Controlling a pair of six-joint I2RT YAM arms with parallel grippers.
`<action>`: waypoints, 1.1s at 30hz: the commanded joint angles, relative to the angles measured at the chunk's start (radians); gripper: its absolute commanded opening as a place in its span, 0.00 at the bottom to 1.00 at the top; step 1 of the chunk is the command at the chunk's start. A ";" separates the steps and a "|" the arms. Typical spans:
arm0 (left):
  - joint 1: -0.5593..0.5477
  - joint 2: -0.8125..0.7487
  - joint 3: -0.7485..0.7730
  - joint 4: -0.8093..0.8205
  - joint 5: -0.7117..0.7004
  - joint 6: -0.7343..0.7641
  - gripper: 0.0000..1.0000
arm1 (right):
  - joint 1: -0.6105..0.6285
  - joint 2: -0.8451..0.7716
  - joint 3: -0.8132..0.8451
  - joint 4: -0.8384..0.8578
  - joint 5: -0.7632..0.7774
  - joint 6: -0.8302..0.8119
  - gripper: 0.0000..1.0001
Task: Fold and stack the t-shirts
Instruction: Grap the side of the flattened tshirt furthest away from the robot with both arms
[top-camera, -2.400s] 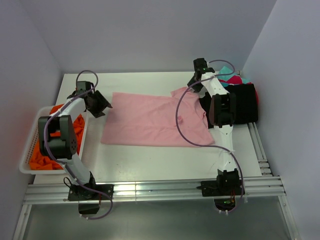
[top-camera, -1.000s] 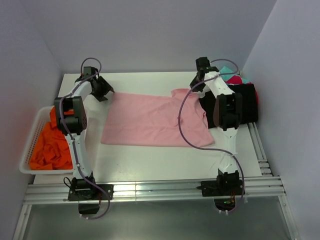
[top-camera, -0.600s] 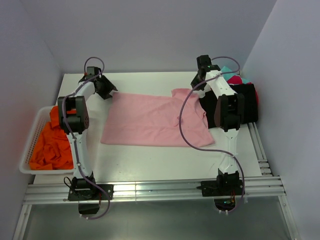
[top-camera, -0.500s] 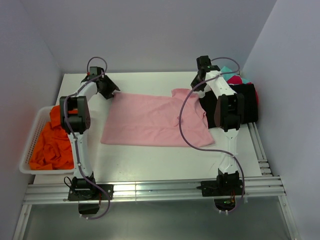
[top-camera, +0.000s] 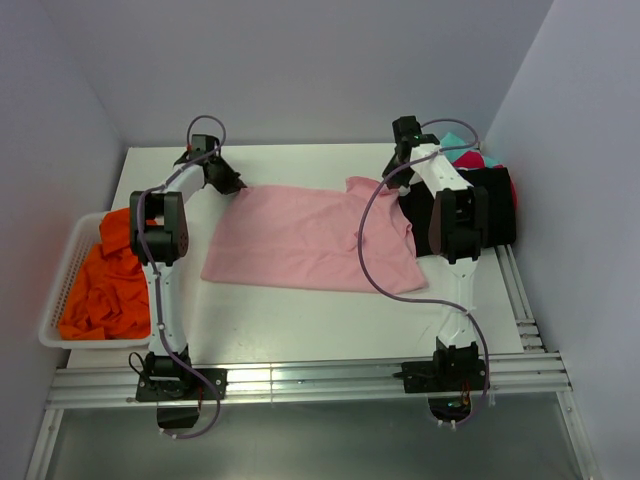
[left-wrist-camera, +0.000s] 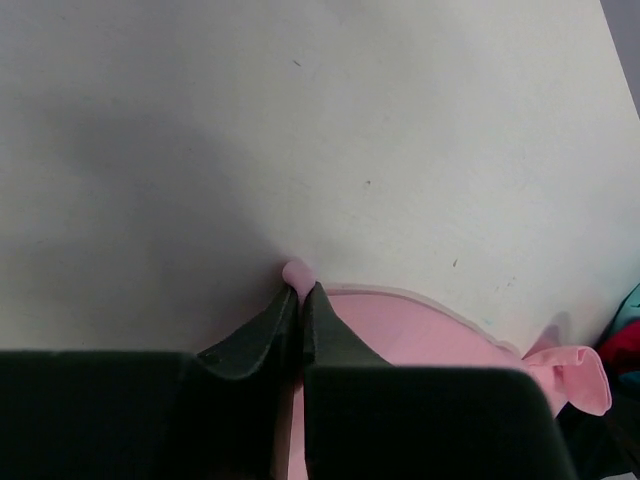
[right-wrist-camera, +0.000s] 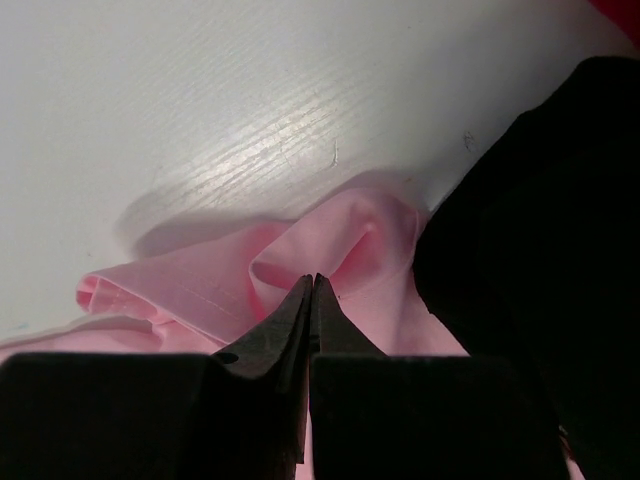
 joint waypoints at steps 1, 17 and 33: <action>0.003 0.037 0.007 -0.069 -0.030 0.017 0.08 | -0.003 -0.057 0.009 -0.008 0.016 -0.017 0.00; 0.024 -0.127 0.035 -0.175 -0.111 0.097 0.00 | -0.004 -0.093 0.175 -0.094 -0.001 -0.028 0.00; 0.026 -0.345 -0.151 -0.178 -0.156 0.109 0.00 | -0.003 -0.359 -0.102 -0.045 -0.003 -0.040 0.00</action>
